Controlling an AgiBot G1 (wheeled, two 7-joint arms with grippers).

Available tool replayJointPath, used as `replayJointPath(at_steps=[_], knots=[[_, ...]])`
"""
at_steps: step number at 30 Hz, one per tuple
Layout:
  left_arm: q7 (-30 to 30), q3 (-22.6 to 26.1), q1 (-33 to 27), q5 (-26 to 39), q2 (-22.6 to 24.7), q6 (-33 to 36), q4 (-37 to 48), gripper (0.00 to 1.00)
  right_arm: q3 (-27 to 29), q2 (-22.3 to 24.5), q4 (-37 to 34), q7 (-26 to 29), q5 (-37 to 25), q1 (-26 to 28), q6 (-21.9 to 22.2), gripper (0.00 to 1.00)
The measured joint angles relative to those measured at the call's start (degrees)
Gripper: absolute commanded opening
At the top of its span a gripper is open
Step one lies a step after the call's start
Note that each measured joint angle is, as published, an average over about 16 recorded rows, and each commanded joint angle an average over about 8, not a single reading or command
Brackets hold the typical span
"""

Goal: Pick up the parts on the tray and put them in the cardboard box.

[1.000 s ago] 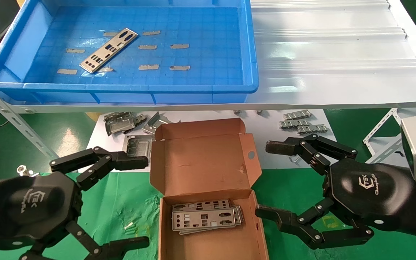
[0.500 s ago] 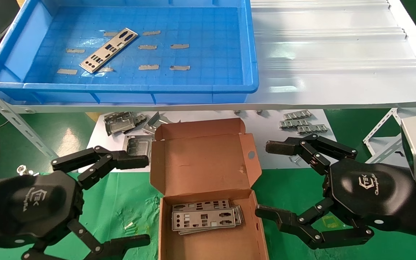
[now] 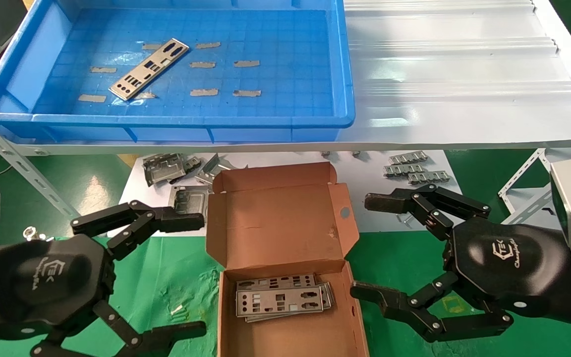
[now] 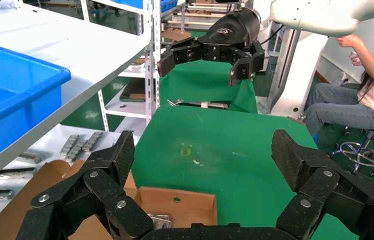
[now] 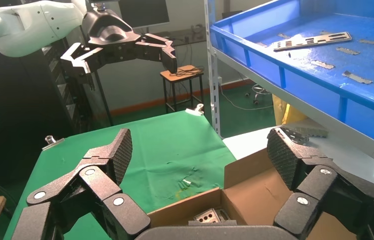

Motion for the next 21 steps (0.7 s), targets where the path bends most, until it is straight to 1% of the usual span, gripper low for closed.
replayJointPath(at_steps=[21], knots=[[0.0,0.1,-0.1,0.0,0.1,0.0,0.1,1.0,0.0,0.0,0.0,0.0,0.0,0.0,0.0,1.0]])
